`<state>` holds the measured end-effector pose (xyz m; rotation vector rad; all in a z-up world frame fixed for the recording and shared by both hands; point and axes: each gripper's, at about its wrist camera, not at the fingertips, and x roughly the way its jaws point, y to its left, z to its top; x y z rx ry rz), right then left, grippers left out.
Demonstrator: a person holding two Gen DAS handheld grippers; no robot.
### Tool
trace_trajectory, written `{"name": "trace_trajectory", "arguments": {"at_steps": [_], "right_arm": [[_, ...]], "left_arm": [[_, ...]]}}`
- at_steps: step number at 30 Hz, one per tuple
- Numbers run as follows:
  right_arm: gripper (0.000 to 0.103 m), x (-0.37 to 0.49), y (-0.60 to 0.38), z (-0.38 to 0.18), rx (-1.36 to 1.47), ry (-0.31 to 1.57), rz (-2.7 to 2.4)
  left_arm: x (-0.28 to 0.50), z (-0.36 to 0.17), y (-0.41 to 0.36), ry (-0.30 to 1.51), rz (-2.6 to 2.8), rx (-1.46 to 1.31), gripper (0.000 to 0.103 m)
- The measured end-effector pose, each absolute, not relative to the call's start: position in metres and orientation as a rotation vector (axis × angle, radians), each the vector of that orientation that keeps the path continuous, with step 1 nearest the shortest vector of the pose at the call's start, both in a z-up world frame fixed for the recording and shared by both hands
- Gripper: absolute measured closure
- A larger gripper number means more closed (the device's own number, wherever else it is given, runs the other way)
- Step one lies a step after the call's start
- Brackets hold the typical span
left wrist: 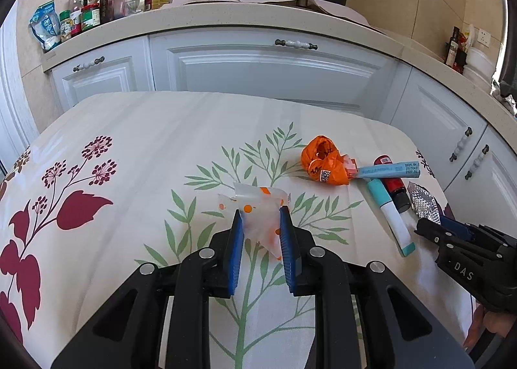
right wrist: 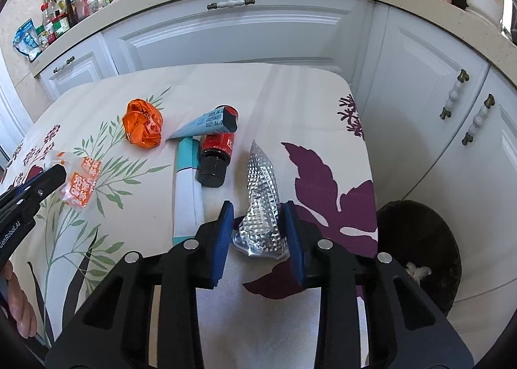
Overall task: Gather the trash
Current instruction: 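Lift and carry the dotted bag and silver foil over the black bin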
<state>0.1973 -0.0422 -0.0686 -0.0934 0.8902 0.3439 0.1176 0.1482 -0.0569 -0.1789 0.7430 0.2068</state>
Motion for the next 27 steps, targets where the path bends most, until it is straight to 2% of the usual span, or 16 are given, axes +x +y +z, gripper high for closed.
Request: {"name": "trace_trajectory", "arguments": {"at_steps": [18,27], "right_arm": [[0.072,0.175,-0.051,-0.052,-0.074,0.800,0.361],[0.072,0.157,-0.069,-0.027,-0.041,0.714,0.364]], "left_arm": [[0.107,-0.051,0.144,0.724,0.206,-0.168,0.081],[0.099,-0.035,0.131,0.692,0.184,-0.159,0.081]]}}
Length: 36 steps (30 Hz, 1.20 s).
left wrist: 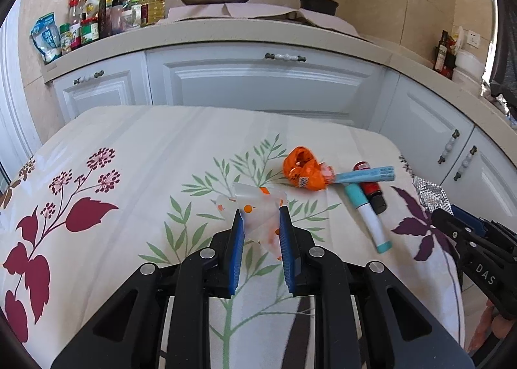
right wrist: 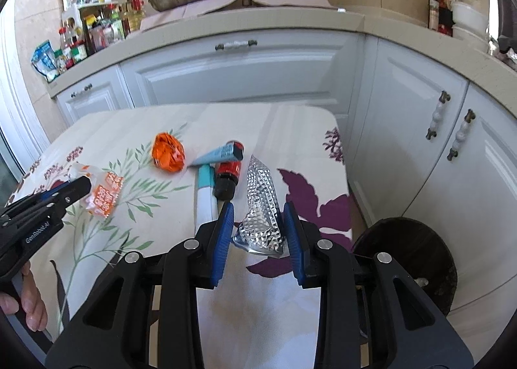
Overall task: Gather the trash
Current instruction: 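Lift and carry the dotted bag and silver foil over the black bin, then open both tools to drop the bag and foil into the bin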
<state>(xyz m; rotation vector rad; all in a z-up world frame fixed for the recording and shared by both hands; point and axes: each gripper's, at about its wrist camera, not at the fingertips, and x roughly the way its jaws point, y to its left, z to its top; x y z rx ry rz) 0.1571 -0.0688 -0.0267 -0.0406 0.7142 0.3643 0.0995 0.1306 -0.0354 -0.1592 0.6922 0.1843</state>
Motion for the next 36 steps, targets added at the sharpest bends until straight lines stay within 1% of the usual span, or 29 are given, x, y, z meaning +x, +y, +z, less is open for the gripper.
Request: {"name": "trace_trajectory", "arguments": {"at_steps": [8,19,30,36], "right_arm": [[0.072,0.140,-0.096,-0.007,-0.021,0.649,0.333],[0.072,0.120,-0.162,0.006,0.011,0.580,0.209],[0.072,0.113,-0.242,0.000,0.042,0.557,0.066],[0.072,0.111,-0.282,-0.013,0.072,0.564,0.003]], "left_arm": [[0.093,-0.017,0.104,0.655,0.133,-0.136,0.081],[0.096,0.002,0.029,0.621,-0.017,-0.089,0.081],[0.111,0.000,-0.073,0.613,-0.176,-0.019,0.081],[0.122,-0.009,-0.114,0.626,-0.222,0.019,0.081]]}}
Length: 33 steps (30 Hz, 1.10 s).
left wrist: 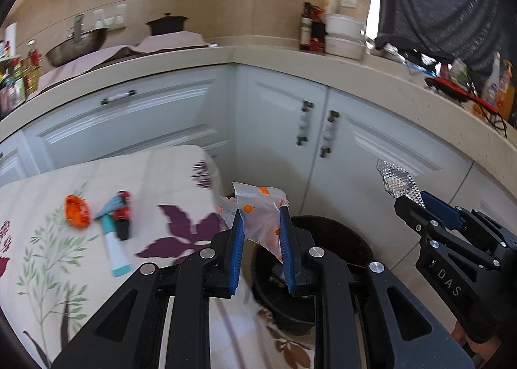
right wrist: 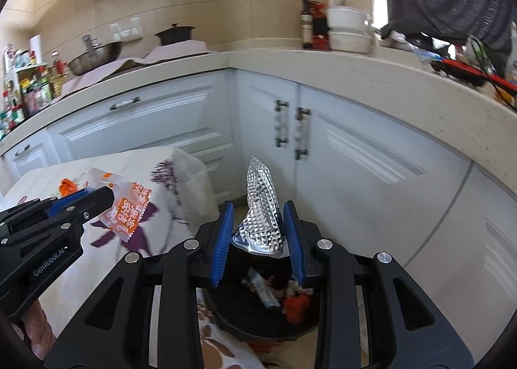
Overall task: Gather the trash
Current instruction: 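Open both tools to drop the bag and foil into the bin, then move both open tools back over the table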
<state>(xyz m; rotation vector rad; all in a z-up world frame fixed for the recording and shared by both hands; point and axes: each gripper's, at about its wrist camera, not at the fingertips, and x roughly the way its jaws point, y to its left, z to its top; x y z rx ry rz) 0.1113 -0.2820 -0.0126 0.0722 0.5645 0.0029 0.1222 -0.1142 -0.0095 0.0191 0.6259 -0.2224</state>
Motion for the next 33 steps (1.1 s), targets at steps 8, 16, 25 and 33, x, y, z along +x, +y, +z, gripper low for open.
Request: {"name": "trace_trajectory", "arguments": {"at_steps": [8,16,25,33], "right_arm": [[0.072,0.116,-0.314,-0.027,0.100,0.574,-0.043],[0.072,0.127,-0.328,-0.039,0.116,0.583,-0.064],[0.072,0.141,-0.334,-0.052,0.125,0.596,-0.082],[0.051,0.155,-0.338,-0.063,0.142,0.588,-0.102]], "left_arm": [[0.134,-0.023,-0.147,0.647,-0.241,0.050,0.081],[0.145,-0.030,-0.166,0.645,-0.239,0.070,0.081],[0.162,-0.042,-0.178,0.666,-0.224,0.076,0.079],[0.176,-0.051,-0.177,0.700,-0.192,0.057,0.050]]}}
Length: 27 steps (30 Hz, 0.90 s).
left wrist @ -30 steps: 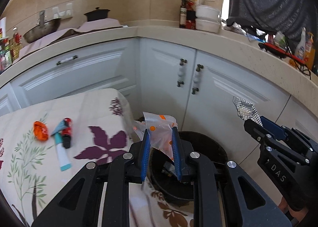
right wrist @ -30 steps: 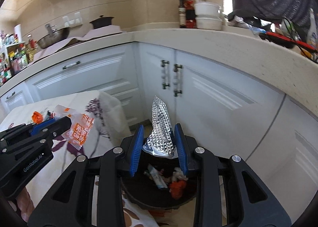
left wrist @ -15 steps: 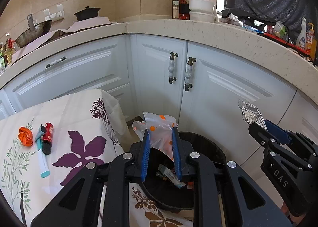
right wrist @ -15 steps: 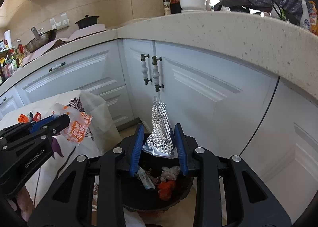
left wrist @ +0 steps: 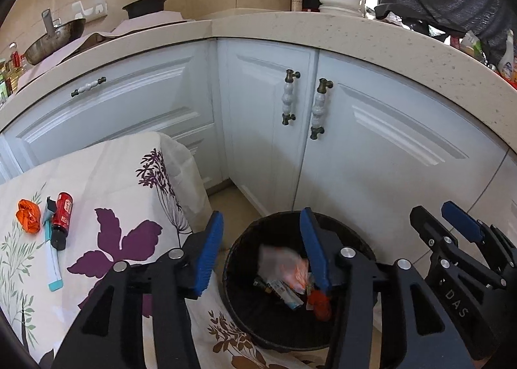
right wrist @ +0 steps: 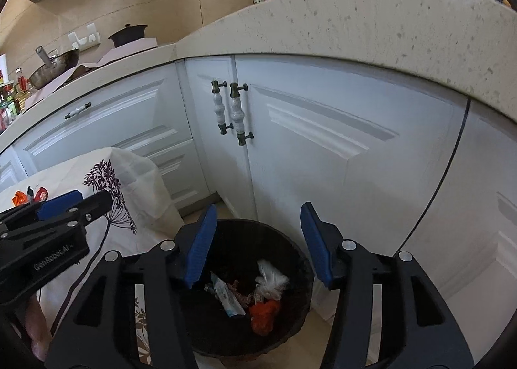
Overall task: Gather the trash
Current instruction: 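Move both open tools back over the table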
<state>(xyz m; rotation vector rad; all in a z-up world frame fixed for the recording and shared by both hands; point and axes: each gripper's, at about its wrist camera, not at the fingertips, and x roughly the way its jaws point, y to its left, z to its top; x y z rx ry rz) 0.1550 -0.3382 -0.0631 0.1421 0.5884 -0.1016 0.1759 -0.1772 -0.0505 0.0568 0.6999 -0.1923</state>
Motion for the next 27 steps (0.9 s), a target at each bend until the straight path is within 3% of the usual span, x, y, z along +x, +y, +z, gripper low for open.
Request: {"name": "trace_trajectory", "arguments": {"at_steps": [14,27], "right_arm": [[0.050,0.151,-0.324,-0.052,0.137,0.570,-0.085],[0.050,0.159,-0.258,-0.037,0.113,0.567,0.042]], "left_arm": [[0.170,-0.038,-0.158,0.671,-0.174,0.045,0.047],[0.154,-0.028,-0.074,0.672,-0.047,0.016,0.045]]}}
